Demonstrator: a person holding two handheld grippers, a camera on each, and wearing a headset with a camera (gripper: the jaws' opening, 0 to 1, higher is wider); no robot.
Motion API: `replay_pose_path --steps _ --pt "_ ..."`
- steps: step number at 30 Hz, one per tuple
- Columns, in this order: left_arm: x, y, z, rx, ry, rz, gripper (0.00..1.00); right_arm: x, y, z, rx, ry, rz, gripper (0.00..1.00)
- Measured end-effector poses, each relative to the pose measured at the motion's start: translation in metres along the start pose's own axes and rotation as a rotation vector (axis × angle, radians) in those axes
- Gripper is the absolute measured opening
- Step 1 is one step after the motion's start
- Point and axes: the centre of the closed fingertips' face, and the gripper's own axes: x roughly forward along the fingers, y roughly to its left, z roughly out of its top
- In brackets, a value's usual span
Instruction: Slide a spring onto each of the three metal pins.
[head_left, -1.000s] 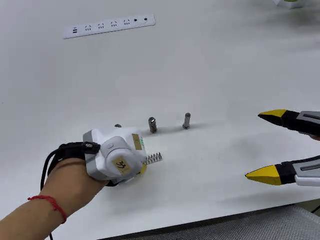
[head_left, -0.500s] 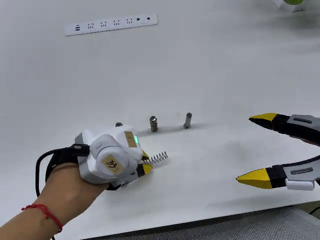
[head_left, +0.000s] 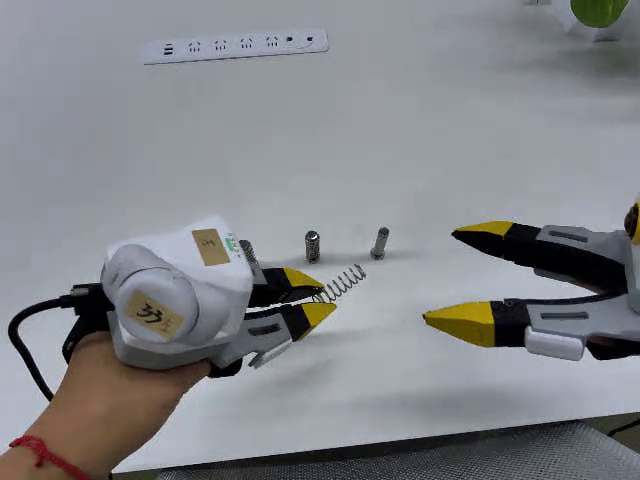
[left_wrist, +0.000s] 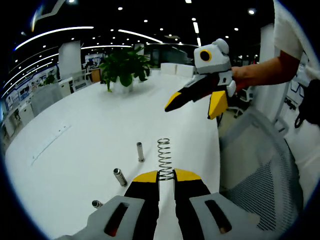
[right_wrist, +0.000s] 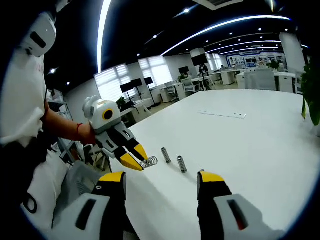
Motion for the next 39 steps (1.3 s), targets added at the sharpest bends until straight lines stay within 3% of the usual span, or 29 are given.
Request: replay_pose_path --steps 5,8,12,18,27,32,39 --pt "-0.003 -0.005 0.019 -0.043 -0.08 -0.003 0.1 0.015 0.01 0.02 0.137 -0.098 0.003 0.41" --pt "-0.004 -0.007 0.028 -0.06 -0.114 -0.005 0.1 0.021 0.011 0.026 0.198 -0.131 0.001 0.31" --pt "-0.004 -0.008 0.035 -0.081 -0.15 -0.012 0.1 0.026 0.014 0.028 0.236 -0.141 0.016 0.28" --pt "-0.004 -0.01 0.044 -0.097 -0.185 -0.023 0.1 0.028 0.017 0.03 0.258 -0.146 0.039 0.2" --pt "-0.003 -0.013 0.047 -0.099 -0.201 -0.039 0.1 0.028 0.018 0.035 0.268 -0.162 0.04 0.12" --pt "-0.002 -0.014 0.048 -0.1 -0.202 -0.047 0.1 0.028 0.023 0.036 0.248 -0.156 0.041 0.12" --pt "-0.001 -0.018 0.045 -0.088 -0.187 -0.056 0.11 0.026 0.028 0.034 0.172 -0.101 0.043 0.11"
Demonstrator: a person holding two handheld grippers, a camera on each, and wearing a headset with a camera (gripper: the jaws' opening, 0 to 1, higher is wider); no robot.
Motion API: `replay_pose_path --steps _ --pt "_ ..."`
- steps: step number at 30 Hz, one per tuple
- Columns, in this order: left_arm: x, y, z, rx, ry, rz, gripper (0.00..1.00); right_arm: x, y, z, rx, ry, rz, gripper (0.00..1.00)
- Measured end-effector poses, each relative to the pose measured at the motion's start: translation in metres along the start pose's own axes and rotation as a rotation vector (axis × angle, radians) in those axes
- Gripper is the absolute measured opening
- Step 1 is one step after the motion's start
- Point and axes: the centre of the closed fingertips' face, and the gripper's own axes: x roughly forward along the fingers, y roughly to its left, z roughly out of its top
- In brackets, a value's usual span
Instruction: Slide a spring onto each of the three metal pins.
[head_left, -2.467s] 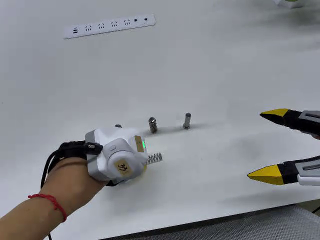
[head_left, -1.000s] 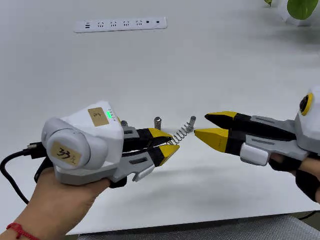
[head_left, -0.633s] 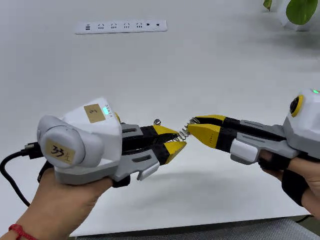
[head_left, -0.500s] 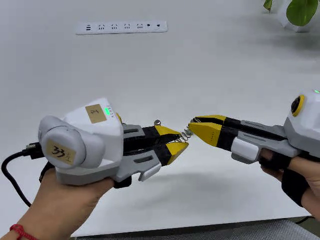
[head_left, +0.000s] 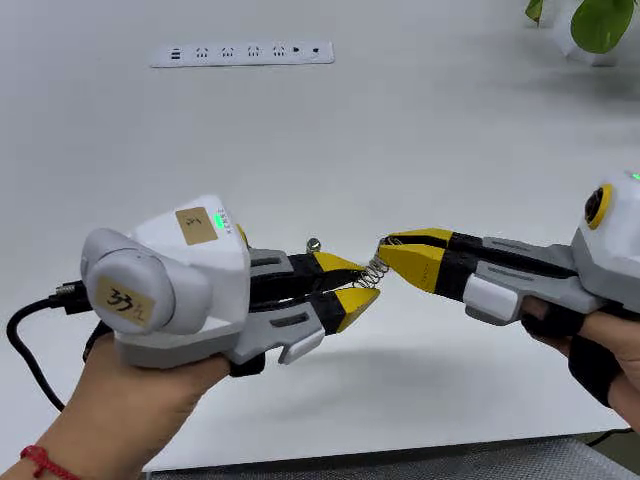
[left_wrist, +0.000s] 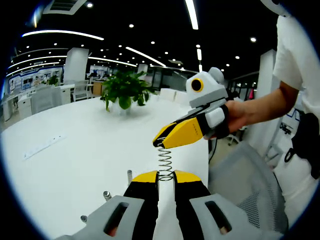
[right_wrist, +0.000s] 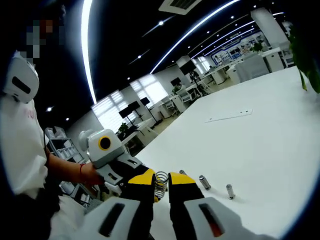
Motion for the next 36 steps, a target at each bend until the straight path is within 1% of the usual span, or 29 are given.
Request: replay_pose_path --steps 1,4,7,16,26,36 --pt "0.0 -0.001 -0.002 0.005 0.009 -0.001 0.11 0.0 0.001 -0.001 -0.016 0.014 0.001 0.11" --pt "0.0 -0.002 -0.006 0.006 0.026 -0.007 0.11 0.0 0.004 0.0 -0.032 0.022 0.006 0.11" --pt "0.0 -0.002 -0.008 0.009 0.031 -0.008 0.12 -0.001 0.007 0.001 -0.057 0.036 0.009 0.11" --pt "0.0 -0.005 -0.009 0.008 0.031 -0.02 0.12 0.002 0.014 -0.002 -0.124 0.077 0.018 0.11" --pt "-0.001 -0.006 -0.008 -0.001 0.028 -0.021 0.11 0.003 0.015 -0.003 -0.145 0.091 0.023 0.11" --pt "-0.001 -0.004 -0.01 -0.017 0.024 -0.024 0.11 0.004 0.017 -0.004 -0.194 0.114 0.033 0.11"
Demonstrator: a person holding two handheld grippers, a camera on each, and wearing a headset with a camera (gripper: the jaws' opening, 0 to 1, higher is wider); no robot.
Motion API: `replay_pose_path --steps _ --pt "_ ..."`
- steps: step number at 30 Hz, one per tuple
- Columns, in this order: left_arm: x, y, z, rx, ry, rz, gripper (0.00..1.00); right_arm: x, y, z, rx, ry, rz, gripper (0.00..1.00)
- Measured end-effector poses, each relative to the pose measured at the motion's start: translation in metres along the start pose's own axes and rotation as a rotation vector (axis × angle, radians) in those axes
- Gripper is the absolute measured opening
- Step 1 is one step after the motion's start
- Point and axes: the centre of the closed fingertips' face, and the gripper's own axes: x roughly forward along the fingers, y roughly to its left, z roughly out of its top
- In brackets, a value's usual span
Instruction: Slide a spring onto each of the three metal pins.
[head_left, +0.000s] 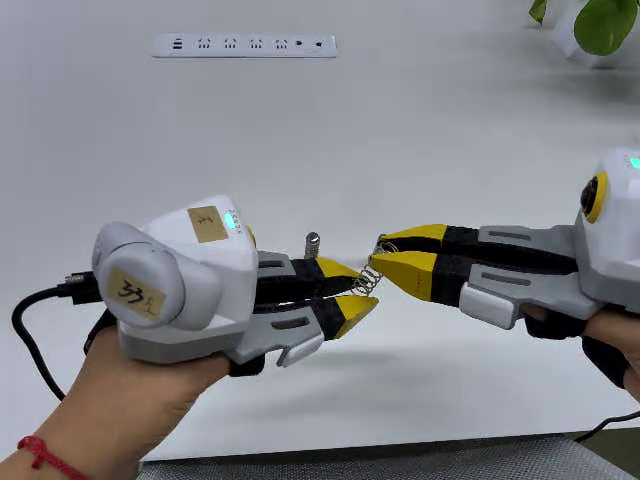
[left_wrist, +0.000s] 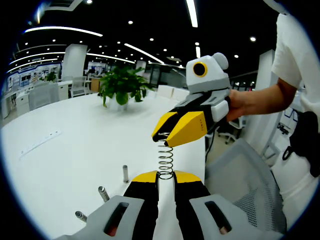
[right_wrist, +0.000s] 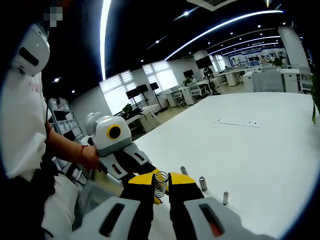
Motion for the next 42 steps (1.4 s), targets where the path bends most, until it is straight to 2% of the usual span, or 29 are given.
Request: replay_pose_path --steps 12,20,25,27,32,33,38,42 --pt "-0.002 -0.003 0.0 -0.007 -0.014 -0.017 0.1 0.002 0.003 0.0 -0.035 0.033 0.017 0.12" --pt "-0.002 -0.002 0.001 -0.008 -0.025 -0.025 0.1 0.004 0.008 -0.006 -0.089 0.107 0.044 0.18" --pt "-0.002 -0.003 -0.001 0.003 -0.024 -0.034 0.1 -0.004 0.006 -0.012 -0.236 0.261 0.093 0.24" --pt "-0.002 -0.004 0.0 0.004 -0.027 -0.036 0.1 -0.006 0.007 -0.009 -0.283 0.301 0.127 0.25" --pt "-0.004 -0.004 0.001 0.01 -0.032 -0.034 0.1 -0.011 0.009 -0.01 -0.416 0.452 0.222 0.3" --pt "-0.005 -0.004 0.001 0.013 -0.032 -0.033 0.1 -0.013 0.002 -0.011 -0.437 0.485 0.244 0.3" --pt "-0.006 -0.005 0.002 0.02 -0.036 -0.034 0.1 -0.009 0.004 -0.007 -0.539 0.583 0.327 0.29" --pt "-0.006 -0.006 0.002 0.029 -0.034 -0.039 0.1 -0.005 0.01 -0.011 -0.601 0.661 0.391 0.28"
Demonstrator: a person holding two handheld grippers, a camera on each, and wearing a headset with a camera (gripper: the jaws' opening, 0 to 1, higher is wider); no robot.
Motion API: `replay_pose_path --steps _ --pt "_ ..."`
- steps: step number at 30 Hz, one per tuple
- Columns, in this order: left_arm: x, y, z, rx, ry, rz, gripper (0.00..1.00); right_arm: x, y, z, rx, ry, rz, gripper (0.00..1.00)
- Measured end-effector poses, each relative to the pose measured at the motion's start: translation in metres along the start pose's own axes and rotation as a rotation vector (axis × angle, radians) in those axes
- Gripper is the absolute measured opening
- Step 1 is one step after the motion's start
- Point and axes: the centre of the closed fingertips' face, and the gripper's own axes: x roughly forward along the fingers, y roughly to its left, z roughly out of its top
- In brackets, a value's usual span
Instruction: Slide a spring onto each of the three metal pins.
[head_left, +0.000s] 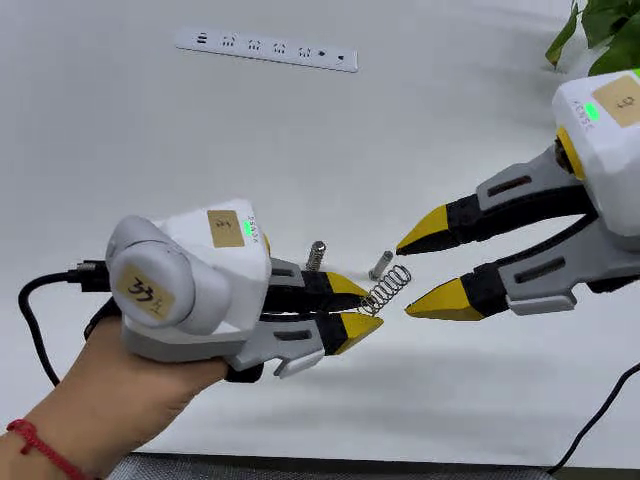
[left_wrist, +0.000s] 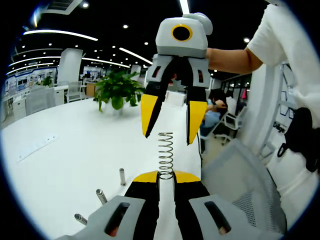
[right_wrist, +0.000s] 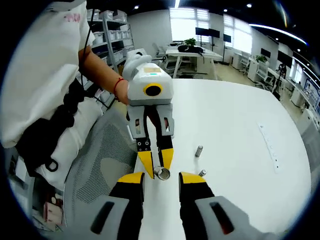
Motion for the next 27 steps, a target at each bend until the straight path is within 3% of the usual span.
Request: replay_pose_path --steps 4,13,27 --pt "0.0 -0.002 0.0 0.005 -0.002 -0.006 0.1 0.008 0.004 -0.002 -0.083 0.076 0.052 0.26" --pt "0.002 -0.003 -0.002 0.008 -0.006 -0.016 0.1 0.02 0.014 -0.004 -0.171 0.186 0.129 0.2" --pt "0.002 -0.006 0.001 0.006 -0.021 -0.023 0.1 0.02 0.014 -0.007 -0.206 0.225 0.152 0.12"
